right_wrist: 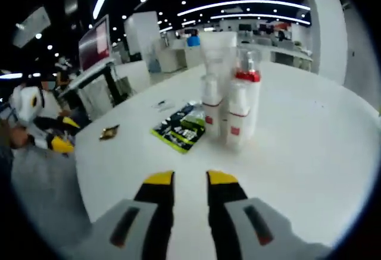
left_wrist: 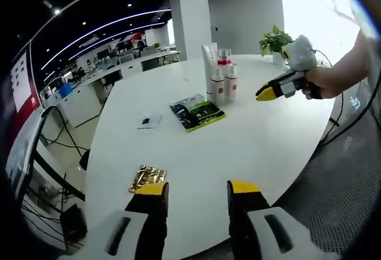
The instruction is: Arrange the skincare products in the storage area until every visible bottle or jar stands upright without overlapping.
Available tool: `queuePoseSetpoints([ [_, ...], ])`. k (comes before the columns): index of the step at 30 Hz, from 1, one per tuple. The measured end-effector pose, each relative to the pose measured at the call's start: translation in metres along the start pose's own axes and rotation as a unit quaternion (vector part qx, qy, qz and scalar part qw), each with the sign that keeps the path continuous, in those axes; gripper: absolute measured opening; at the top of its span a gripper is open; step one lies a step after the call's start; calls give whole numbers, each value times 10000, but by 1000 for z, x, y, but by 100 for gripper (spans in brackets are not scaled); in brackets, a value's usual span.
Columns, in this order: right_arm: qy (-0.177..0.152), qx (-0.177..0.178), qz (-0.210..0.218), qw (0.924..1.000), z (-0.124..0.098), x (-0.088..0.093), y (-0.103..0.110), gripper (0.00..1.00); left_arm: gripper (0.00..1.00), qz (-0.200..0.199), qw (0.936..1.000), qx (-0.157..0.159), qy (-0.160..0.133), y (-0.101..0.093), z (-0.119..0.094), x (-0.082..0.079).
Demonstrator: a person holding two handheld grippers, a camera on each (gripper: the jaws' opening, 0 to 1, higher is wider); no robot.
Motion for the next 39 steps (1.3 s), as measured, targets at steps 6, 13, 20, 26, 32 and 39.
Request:
queuePoseSetpoints([
  [6, -317, -299, 16, 9991, -35, -8, 44, 24, 37, 37, 10000, -20, -55, 1, -1, -1],
  [13, -521, -427, -330, 9972, -63, -7, 79, 28, 38, 101, 9999, -21, 22, 2, -1, 2],
  [20, -574, -307, -660, 9957, -80, -9, 88, 28, 38, 19, 9998, -143, -154, 6, -4, -6],
  [26, -364, -31, -1228, 9918, -84, 4, 87, 28, 39, -133, 9998, -154, -76, 7, -4, -4],
  [32, -255, -180, -1348, 9904, -73, 7, 99, 28, 39, -167, 9998, -76, 104, 4, -2, 2],
  [39, -350, -128, -2571, 9657, -74, 5, 119, 28, 41, -593, 9980, 160, 174, 16, -1, 2],
])
Point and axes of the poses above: the point that each gripper's makers call its tool centre point, and the gripper's own axes: z roughly forward along the fingers, y roughly to its left, x roughly out of its underside, the point moved 1 cm from there along -z, roughly backward along the fingers, and after that the axes turned 1 degree about z, right-handed, at the moved point
